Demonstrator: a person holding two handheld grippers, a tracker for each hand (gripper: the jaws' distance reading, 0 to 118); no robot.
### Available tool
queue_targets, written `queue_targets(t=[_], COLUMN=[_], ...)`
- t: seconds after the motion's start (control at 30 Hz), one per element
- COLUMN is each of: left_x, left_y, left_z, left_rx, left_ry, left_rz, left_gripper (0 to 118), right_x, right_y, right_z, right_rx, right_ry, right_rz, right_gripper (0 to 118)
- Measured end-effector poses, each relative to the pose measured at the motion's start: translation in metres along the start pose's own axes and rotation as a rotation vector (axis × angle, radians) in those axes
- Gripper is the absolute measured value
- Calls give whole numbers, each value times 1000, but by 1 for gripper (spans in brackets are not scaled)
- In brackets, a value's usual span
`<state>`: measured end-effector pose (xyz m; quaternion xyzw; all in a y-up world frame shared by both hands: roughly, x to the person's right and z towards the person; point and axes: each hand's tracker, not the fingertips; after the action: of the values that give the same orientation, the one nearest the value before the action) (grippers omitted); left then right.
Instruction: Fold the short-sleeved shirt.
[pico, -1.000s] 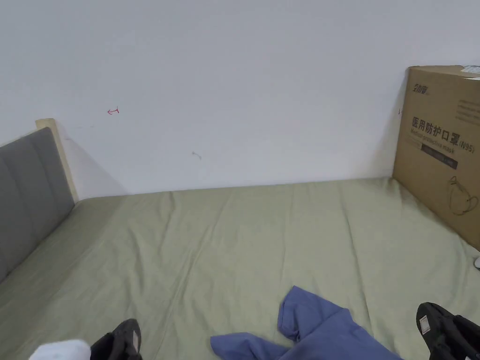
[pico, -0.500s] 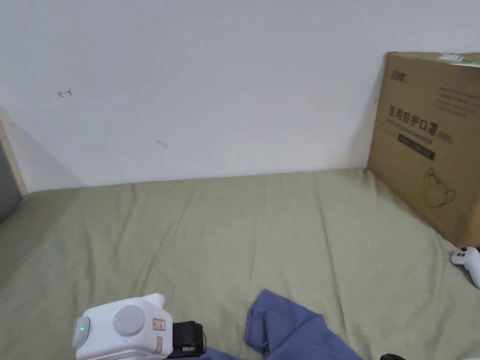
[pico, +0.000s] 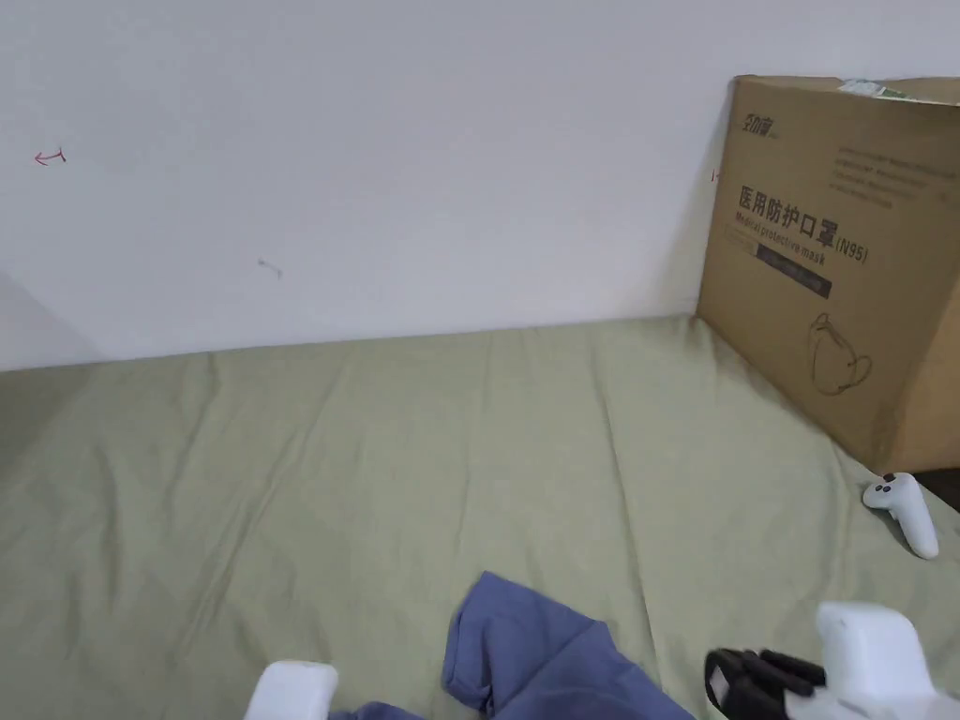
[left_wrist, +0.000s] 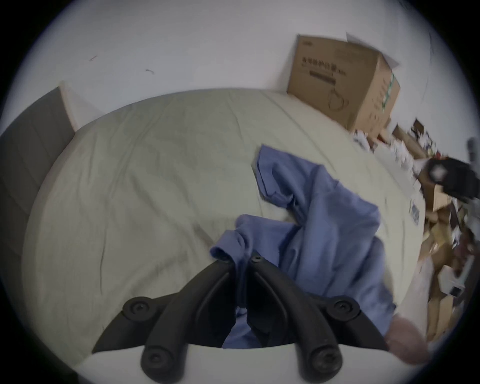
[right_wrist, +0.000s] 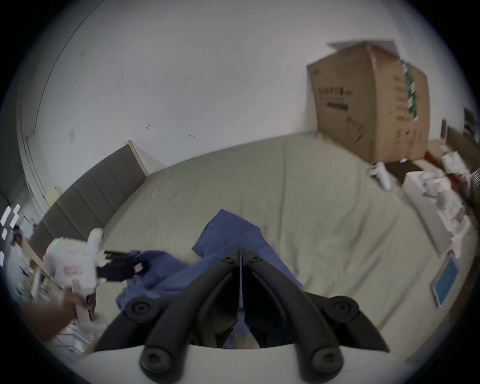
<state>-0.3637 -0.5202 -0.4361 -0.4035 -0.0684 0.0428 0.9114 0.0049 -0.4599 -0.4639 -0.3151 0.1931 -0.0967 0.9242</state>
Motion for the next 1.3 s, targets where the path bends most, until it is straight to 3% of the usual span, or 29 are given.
queue_targets(t=[0.03, 0.07, 0.1, 0.13, 0.17, 0.2, 0.3, 0.37, 0.43, 0.47, 0.5, 0.53, 0.57, 0.6, 0.67, 0.73, 0.9, 1.03, 1.3], left_x=[-6, -13, -19, -23, -27, -31, -41, -49, -58, -64, -71, -77, -83, -88, -93, -94, -99, -94, -101], left_y=[1, 1, 1, 1, 1, 1, -5, -9, -16, -18, -20, -20, -20, -20, -20, -15, 22, 61, 162], left_z=[9, 17, 25, 30, 33, 36, 40, 40, 44, 47, 51, 54, 57, 62, 76, 95, 170, 232, 306], left_rx=[16, 22, 36, 35, 30, 27, 21, 3, 24, 36, 42, 41, 30, 27, 42, 76, 254, 390, 546], left_ry=[-10, -21, -21, -14, -8, -1, 26, 36, 92, 104, 109, 111, 104, 101, 109, 118, 148, 148, 186], left_rz=[34, 71, 92, 91, 87, 84, 86, 101, 121, 133, 158, 176, 196, 213, 224, 213, 206, 184, 187], left_gripper=[4, 4, 4, 4, 4, 4, 4, 4, 4, 4, 4, 5, 4, 5, 4, 4, 5, 4, 4], right_x=[5, 9, 14, 17, 20, 26, 30, 27, 18, 8, -1, -7, -8, -6, 1, 2, 0, -9, -66], right_y=[13, 28, 40, 48, 51, 52, 45, 34, 24, 22, 23, 25, 27, 32, 45, 64, 125, 177, 289], right_z=[-17, -41, -69, -93, -121, -145, -209, -230, -237, -230, -218, -209, -200, -185, -156, -119, -19, 43, 112], right_rx=[-41, -117, -202, -281, -340, -389, -596, -672, -761, -722, -665, -652, -655, -636, -544, -427, -170, -42, 143], right_ry=[17, 5, -25, -59, -88, -78, -157, -203, -198, -221, -260, -208, -148, -130, -73, -56, -43, 12, -13], right_rz=[-32, -59, -92, -106, -113, -140, -145, -113, -88, -13, 107, 148, 141, 82, -17, -65, -66, -111, -27], right_gripper=[2, 18, 56, 103, 117, 117, 117, 109, 84, 62, 24, 2, 2, 2, 2, 2, 2, 2, 2])
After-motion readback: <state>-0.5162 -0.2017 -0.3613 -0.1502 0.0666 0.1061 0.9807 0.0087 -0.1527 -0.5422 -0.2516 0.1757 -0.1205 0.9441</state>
